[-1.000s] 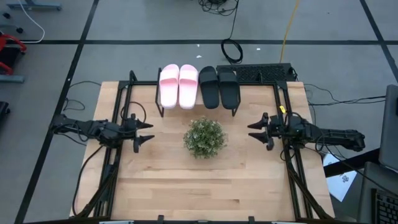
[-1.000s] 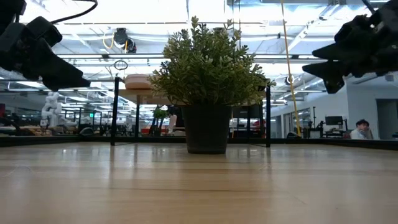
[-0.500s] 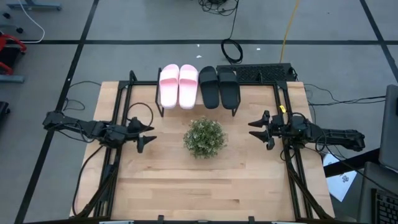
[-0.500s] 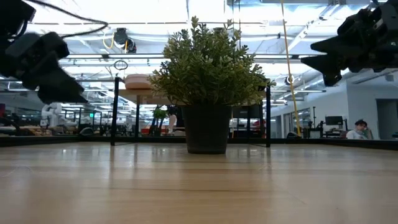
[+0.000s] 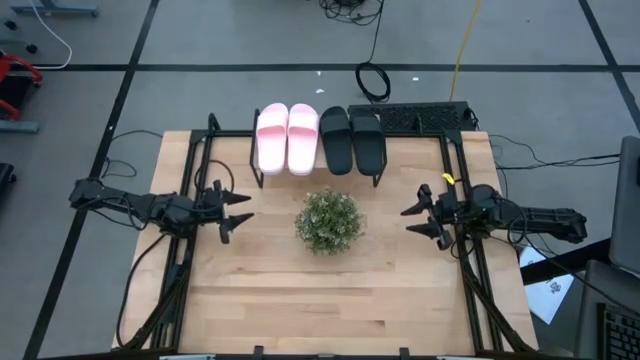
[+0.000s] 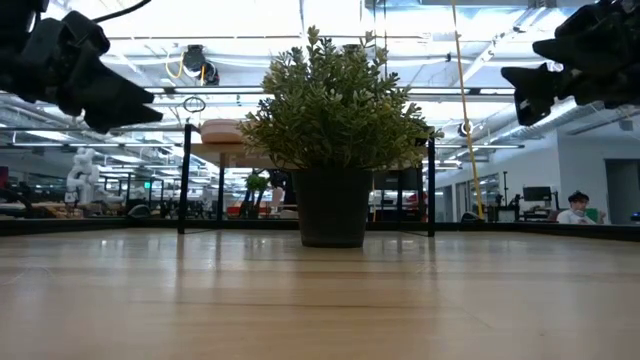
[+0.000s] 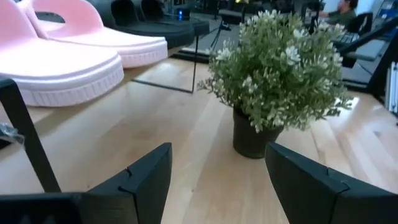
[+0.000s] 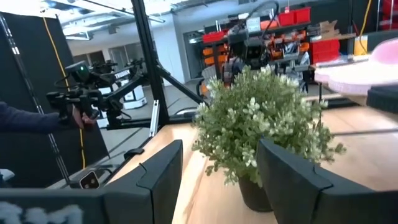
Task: Pick and place slides into the shelf
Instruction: Return to Home Position
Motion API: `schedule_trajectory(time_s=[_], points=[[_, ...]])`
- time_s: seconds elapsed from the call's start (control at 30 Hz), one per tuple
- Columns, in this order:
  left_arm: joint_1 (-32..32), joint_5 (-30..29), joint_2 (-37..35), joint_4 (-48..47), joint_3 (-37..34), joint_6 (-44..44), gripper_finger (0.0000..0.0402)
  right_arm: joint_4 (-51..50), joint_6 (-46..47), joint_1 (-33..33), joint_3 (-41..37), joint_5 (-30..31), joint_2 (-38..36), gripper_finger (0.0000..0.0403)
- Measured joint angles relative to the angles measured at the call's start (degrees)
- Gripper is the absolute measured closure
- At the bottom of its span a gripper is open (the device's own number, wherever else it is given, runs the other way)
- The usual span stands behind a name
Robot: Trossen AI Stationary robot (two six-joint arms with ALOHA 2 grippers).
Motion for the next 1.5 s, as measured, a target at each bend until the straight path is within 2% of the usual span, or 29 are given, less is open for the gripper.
schedule_trajectory(time_s=[0.27, 0.63, 0.93, 1.17, 1.5], points=[[-2.48, 0.15, -1.89, -3.47, -0.02, 1.76, 0.0147, 1.53, 1.02, 0.00, 0.00, 0.04, -0.02, 0.0206], [-6.06, -0.36, -13.10, -13.56, 1.33, 3.40, 0.0147, 2.30, 2.13, 0.00, 0.00, -0.02, -0.02, 0.0206], [-6.32, -1.62, -12.52, -12.87, 1.27, 0.60, 0.0147, 2.13, 1.02, 0.00, 0.00, -0.02, 0.00, 0.0206], [-6.32, -1.62, -12.46, -12.79, 1.27, -6.22, 0.0147, 2.21, 1.04, 0.00, 0.00, -0.04, 0.00, 0.0206], [-6.32, -1.62, -12.46, -12.72, 1.27, -6.38, 0.0147, 2.21, 1.04, 0.00, 0.00, -0.05, 0.00, 0.0206]])
